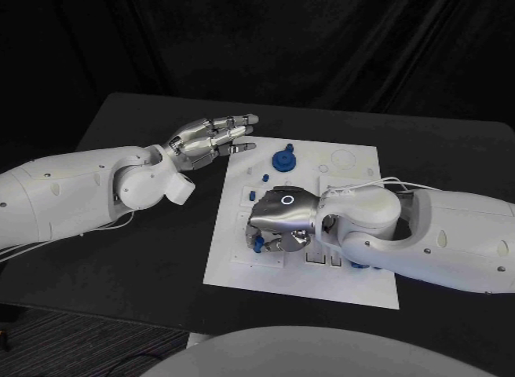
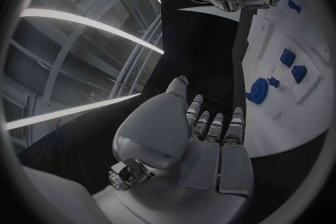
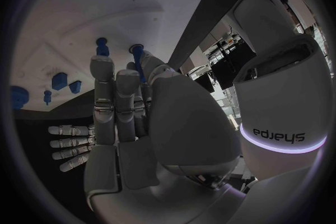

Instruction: Assemble the parts on the task board

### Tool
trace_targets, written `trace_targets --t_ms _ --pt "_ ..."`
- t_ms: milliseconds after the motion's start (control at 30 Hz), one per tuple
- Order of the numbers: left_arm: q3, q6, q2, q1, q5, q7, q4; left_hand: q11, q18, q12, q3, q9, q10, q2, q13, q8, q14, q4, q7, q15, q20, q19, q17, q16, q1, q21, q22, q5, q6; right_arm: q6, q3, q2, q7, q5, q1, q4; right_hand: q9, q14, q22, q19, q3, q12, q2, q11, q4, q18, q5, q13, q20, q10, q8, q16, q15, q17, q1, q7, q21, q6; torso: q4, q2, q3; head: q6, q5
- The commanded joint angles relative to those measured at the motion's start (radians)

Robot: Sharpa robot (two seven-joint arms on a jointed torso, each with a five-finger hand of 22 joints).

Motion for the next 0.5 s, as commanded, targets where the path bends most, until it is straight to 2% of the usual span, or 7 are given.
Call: trace_targets --t_ms 33,500 --pt "0.001 0.014 0.001 -0.002 0.000 0.006 0.001 0.004 0.019 0.006 0.007 0.001 0.001 0.008 0.001 0.003 0.002 0.002 0.001 0.005 0.001 0.005 0.001 0.003 0.002 0.004 0.000 0.004 0.006 -0.020 0.000 -0.003 -0.004 -0.074 -0.004 0.002 0.002 0.003 0.077 0.004 0.000 0.006 -0.002 -0.056 -0.006 -0.015 0.007 0.006 -0.003 0.065 -0.001 -0.006 -0.002 0.000 0.007 0.002 0.007 0.010 -0.0004 0.000 0.0000 0.000 0.000" --pt "0.001 0.018 0.004 -0.002 0.000 0.004 -0.004 0.005 0.019 0.006 0.006 0.001 0.001 0.008 0.001 0.003 0.002 0.003 0.001 0.005 0.001 0.005 0.001 0.004 0.001 0.004 0.000 0.004 0.005 -0.012 0.000 -0.006 -0.004 -0.106 -0.005 0.005 0.006 0.002 0.077 0.003 -0.001 0.006 -0.005 -0.057 -0.010 -0.015 0.018 0.009 -0.004 0.069 0.001 -0.007 -0.003 0.003 0.005 0.001 0.010 0.019 -0.0005 0.000 0.0002 0.000 -0.003"
